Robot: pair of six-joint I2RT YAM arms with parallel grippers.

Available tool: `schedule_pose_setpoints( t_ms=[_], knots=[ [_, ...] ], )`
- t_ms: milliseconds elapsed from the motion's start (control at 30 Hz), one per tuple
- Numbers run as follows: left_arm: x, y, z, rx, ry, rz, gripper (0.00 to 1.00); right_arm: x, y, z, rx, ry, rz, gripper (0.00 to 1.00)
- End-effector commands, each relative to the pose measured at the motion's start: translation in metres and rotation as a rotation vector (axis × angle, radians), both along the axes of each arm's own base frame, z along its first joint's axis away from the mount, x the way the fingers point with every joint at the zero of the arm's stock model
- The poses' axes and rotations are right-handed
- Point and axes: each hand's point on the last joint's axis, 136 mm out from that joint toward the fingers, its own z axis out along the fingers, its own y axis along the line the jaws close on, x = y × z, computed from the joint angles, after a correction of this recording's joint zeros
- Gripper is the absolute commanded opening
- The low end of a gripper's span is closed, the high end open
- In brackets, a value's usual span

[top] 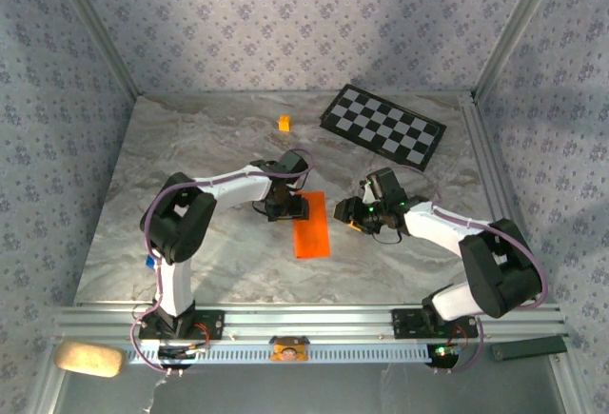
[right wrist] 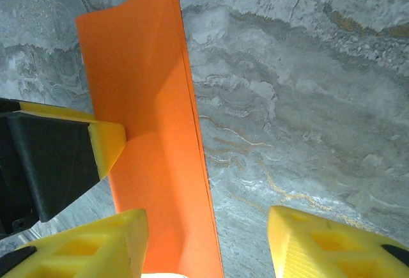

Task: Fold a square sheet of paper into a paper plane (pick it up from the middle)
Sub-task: First fold the square sheet of paper in half at the center of the table.

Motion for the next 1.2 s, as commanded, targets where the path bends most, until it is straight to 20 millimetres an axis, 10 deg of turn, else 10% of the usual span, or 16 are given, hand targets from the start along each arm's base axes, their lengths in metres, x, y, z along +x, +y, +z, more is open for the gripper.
schedule_pose_setpoints(
  t_ms=[0, 1167],
  knots=[
    [0.0062, -0.0047, -0.0321, 0.028, -0.019, -0.04, 0.59, 0.0011, -0.001, 0.0044, -0.013, -0.008, -0.004, 0.54],
    [0.007, -0.0013, -0.0399, 0.062, -0.013, 0.003, 0.62, -0.0002, 0.0011, 0.0045, -0.001, -0.013, 0.005, 0.54]
  ],
)
